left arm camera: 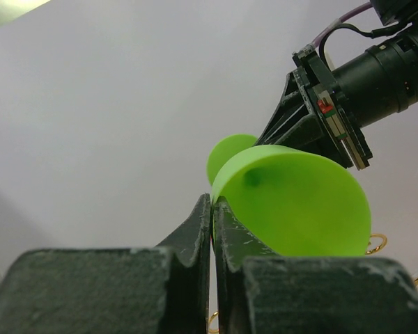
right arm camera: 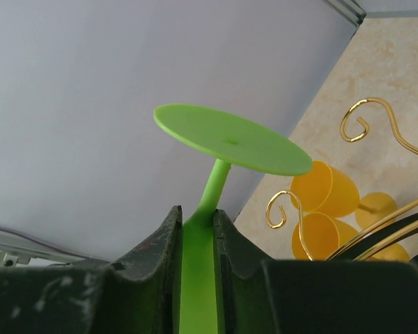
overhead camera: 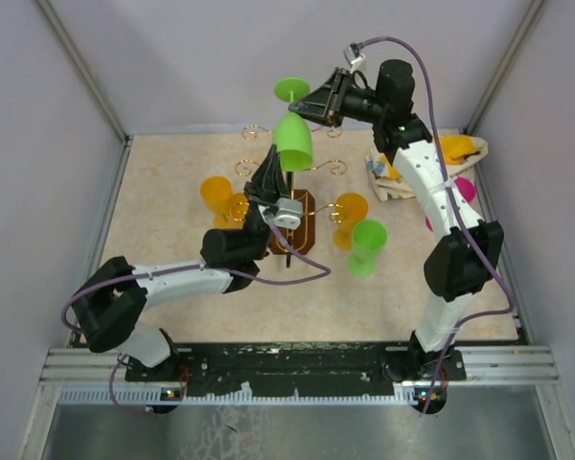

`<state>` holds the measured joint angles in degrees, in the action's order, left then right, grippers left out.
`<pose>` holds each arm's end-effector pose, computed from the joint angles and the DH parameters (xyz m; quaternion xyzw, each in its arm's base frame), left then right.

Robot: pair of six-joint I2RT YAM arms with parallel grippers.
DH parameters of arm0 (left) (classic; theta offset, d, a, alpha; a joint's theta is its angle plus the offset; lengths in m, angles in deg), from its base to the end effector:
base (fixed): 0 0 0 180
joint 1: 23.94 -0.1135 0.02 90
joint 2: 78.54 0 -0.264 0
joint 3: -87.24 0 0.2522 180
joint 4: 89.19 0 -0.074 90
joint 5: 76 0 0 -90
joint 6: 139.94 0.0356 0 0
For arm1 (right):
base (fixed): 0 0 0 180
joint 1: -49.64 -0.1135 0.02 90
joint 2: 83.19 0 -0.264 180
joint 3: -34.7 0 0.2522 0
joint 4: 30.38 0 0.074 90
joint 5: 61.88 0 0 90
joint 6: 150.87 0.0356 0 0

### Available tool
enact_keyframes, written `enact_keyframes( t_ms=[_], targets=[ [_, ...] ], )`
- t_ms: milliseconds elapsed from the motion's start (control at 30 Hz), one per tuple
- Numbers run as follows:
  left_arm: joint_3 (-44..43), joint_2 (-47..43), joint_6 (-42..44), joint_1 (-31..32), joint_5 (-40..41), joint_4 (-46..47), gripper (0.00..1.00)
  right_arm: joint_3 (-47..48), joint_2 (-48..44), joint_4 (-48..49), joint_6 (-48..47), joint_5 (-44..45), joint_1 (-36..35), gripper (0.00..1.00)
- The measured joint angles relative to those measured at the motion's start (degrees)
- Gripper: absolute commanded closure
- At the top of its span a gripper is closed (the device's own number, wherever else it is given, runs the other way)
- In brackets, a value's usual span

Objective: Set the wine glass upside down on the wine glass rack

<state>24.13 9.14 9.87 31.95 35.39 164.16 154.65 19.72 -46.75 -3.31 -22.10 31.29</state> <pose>0.1842 -0.2488 0.3530 0.2004 0.3311 0.0967 0.9170 0.3871 0.1572 0.4459 -0.0707 0.7009 0.6313 0.3243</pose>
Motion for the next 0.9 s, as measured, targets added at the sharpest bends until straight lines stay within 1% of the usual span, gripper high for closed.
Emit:
enact_keyframes(
  t_ms=[167,233,300,333,367,500,900],
  targets=[
    [0.8,-0.5,-0.2,0.0,0.0,0.0,0.92,0.0,0.3,0.2,0.6,0.0,0.1,0.96],
    [1.1,-0.6,-0.4,0.0,0.0,0.0,0.90,0.0,0.5,0.2,0.6,-0.1,0.1,0.98],
    [1.5,-0.9,-0.4,0.0,0.0,0.0,0.87,0.0,0.5,0.3,0.6,-0.4,0.1,0.99],
    [1.7,-1.0,-0.4,0.0,0.0,0.0,0.81,0.0,0.5,0.3,0.6,-0.5,0.1,0.99],
    [1.9,-1.2,-0.5,0.0,0.0,0.0,0.73,0.0,0.5,0.3,0.6,-0.5,0.1,1.00],
    [2.7,-2.2,-0.7,0.0,0.0,0.0,0.47,0.0,0.5,0.6,0.5,-0.9,0.2,1.00],
    [3.8,-2.7,-1.1,0.0,1.6,0.0,0.14,0.0,0.5,2.7,-0.6,0.4,3.0,1.00]
  ],
)
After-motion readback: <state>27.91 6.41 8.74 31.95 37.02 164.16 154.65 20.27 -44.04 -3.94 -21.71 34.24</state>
